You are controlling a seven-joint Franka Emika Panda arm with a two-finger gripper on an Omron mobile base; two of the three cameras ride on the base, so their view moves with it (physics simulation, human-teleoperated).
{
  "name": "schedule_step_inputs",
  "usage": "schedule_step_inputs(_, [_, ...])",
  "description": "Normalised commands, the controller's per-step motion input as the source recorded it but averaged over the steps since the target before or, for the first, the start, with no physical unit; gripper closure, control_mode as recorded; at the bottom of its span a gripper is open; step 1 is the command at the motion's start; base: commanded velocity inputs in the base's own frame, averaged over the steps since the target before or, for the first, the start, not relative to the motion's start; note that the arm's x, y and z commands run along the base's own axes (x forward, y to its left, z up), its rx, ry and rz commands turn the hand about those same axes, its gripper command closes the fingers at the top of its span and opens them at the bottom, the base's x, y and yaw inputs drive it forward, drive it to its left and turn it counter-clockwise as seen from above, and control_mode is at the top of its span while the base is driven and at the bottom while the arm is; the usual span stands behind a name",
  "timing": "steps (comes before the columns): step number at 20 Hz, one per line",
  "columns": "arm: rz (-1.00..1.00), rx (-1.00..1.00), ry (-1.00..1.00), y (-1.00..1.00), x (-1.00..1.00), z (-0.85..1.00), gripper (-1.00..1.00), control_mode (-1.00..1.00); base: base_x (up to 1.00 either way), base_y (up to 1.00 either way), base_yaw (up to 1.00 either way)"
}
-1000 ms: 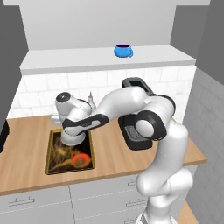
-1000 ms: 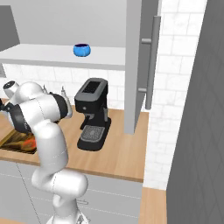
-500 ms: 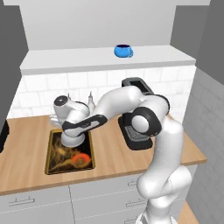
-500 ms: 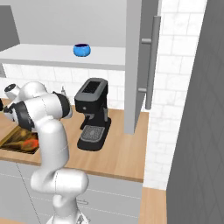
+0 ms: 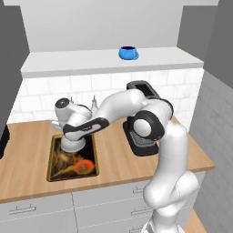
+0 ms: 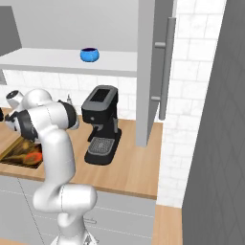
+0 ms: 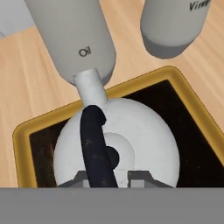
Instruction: Pick the kettle from the counter and place it on the tray. Then pick the mug from the cabinet and place it on the tray. Then close the cabinet doors.
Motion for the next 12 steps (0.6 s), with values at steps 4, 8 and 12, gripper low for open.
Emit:
schedule_step_inputs(4, [0.0,0.02,0.0,-0.01,0.0,-0.24,-1.0,-1.0,0.0,0.0,0.0])
schedule_step_inputs(8, [0.0,0.03,0.0,0.0,0.0,-0.12,-1.0,-1.0,0.0,0.0,0.0])
schedule_step_inputs(12, [0.0,0.01,0.01,-0.01,-0.02,0.0,-1.0,-1.0,0.0,0.0,0.0])
